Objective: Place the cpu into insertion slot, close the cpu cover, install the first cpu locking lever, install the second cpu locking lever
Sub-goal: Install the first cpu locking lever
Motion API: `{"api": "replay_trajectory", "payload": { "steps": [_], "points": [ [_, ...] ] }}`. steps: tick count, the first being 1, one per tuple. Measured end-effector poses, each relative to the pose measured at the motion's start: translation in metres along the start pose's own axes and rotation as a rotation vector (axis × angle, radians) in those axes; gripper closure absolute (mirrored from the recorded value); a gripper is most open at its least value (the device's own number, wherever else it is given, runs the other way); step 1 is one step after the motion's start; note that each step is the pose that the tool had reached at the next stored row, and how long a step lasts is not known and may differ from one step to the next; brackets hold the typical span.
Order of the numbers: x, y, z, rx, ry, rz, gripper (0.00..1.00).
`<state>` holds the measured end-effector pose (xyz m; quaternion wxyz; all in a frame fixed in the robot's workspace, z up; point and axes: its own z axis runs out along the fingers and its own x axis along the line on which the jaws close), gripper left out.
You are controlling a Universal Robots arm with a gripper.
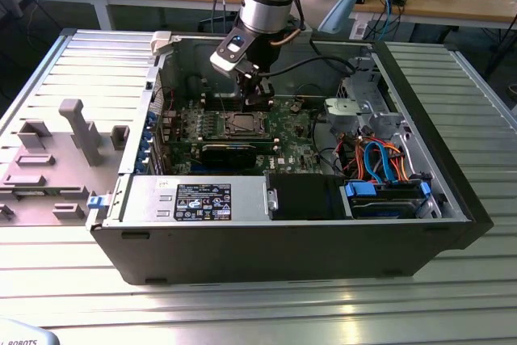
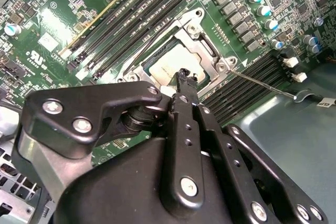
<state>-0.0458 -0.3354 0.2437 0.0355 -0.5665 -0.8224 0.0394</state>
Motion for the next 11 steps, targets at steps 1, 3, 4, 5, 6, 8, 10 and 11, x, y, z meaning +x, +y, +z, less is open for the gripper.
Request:
{"api": "replay_trajectory", "payload": {
  "steps": [1,3,4,5,6,8,10,11],
  "points": [
    [0.0000,0.0000,0.0000,0.0000,-0.0002,-0.002,0.89],
    [0.0000,0.0000,0.0000,0.0001,-0.0007,-0.007,0.89],
    [0.0000,0.0000,0.0000,0.0001,-0.0010,-0.010,0.89],
    [0.0000,0.0000,0.0000,0.0002,-0.0013,-0.012,0.89],
    [0.0000,0.0000,0.0000,0.0001,-0.0015,-0.014,0.89],
    [0.0000,0.0000,0.0000,0.0002,-0.0018,-0.018,0.89],
    [0.0000,0.0000,0.0000,0.0003,-0.0021,-0.020,0.89],
    [0.0000,0.0000,0.0000,0.0003,-0.0023,-0.021,0.89]
  ]
}}
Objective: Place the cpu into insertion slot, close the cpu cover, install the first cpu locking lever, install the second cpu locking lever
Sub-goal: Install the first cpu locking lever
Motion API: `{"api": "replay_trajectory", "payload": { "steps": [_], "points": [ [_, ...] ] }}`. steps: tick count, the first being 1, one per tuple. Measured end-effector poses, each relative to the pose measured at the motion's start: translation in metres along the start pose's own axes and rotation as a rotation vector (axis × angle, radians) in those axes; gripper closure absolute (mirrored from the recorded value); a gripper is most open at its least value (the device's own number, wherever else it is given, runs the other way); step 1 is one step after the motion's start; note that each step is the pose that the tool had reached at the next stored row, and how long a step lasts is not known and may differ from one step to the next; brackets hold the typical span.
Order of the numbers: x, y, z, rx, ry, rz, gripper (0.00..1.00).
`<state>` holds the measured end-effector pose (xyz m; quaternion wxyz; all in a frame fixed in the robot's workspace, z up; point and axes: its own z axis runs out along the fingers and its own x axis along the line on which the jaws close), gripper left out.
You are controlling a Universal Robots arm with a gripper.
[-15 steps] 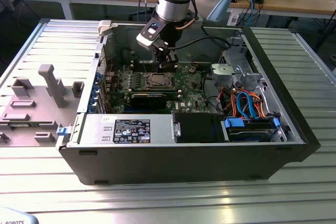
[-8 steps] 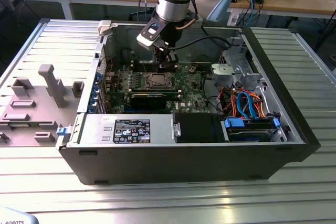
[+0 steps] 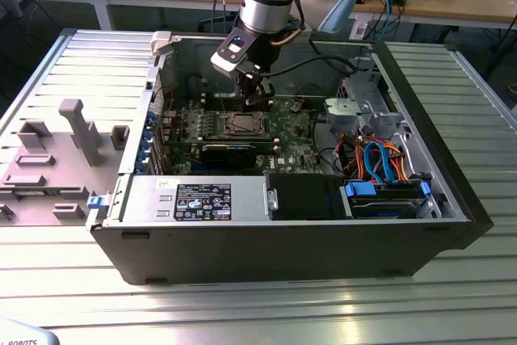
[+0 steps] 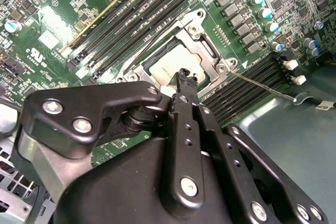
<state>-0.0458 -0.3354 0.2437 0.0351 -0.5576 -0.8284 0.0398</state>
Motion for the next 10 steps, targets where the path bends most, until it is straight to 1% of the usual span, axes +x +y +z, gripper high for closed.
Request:
{"api": "replay_trajectory", "payload": {
  "steps": [10],
  "points": [
    [0.0000,0.0000,0.0000,0.0002,-0.0015,-0.015,0.89]
  ]
}}
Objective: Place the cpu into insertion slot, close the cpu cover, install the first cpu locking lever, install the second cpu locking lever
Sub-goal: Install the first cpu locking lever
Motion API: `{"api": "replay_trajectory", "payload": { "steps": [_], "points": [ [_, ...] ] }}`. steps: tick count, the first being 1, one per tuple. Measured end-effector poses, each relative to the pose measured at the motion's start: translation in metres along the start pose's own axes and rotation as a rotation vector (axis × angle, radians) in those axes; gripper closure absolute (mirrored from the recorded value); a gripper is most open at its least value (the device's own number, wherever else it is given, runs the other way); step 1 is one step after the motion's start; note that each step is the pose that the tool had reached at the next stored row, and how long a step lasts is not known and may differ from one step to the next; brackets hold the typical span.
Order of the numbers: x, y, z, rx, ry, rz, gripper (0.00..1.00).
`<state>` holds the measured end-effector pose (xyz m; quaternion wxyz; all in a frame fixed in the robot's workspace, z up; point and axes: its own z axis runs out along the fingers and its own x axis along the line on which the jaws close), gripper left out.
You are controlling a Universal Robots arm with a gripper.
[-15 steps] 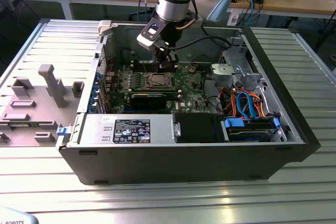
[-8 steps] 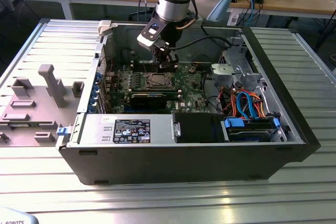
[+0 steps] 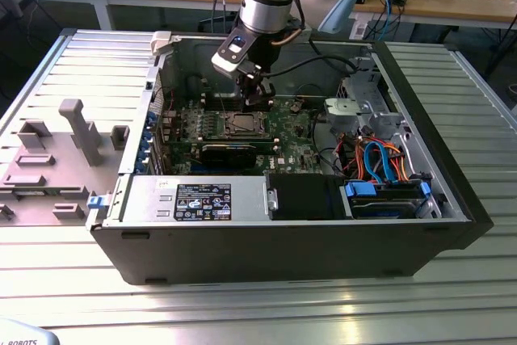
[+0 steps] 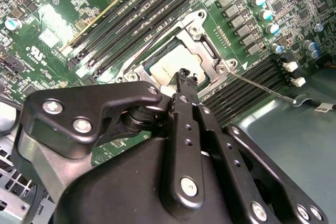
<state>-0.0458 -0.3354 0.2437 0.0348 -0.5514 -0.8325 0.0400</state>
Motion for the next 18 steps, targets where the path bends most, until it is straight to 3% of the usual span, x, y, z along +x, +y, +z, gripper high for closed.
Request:
{"api": "replay_trajectory", "payload": {
  "steps": [18],
  "points": [
    [0.0000,0.0000,0.0000,0.0004,-0.0025,-0.024,0.89]
  ]
}}
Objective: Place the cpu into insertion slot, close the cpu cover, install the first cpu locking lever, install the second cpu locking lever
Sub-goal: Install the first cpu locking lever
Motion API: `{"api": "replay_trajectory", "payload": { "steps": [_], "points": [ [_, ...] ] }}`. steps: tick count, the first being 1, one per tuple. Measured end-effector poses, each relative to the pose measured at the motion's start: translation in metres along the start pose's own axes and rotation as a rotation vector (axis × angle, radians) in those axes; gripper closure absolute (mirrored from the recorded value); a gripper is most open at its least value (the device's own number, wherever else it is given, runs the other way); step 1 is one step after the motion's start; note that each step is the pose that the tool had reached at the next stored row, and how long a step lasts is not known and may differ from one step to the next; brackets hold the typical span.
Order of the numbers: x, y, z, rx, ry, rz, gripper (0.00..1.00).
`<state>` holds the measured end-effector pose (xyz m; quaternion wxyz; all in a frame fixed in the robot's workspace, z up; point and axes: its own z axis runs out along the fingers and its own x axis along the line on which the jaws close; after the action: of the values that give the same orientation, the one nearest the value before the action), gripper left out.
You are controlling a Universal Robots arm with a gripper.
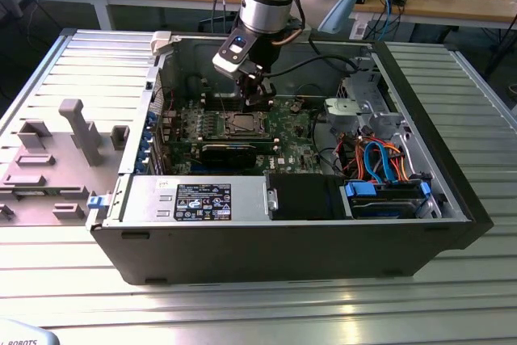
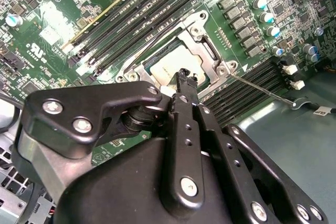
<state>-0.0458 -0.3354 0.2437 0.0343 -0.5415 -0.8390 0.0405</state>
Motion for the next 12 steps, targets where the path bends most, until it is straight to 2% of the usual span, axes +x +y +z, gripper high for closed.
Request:
{"api": "replay_trajectory", "payload": {
  "steps": [12],
  "points": [
    [0.0000,0.0000,0.0000,0.0001,-0.0013,-0.013,0.89]
  ]
}}
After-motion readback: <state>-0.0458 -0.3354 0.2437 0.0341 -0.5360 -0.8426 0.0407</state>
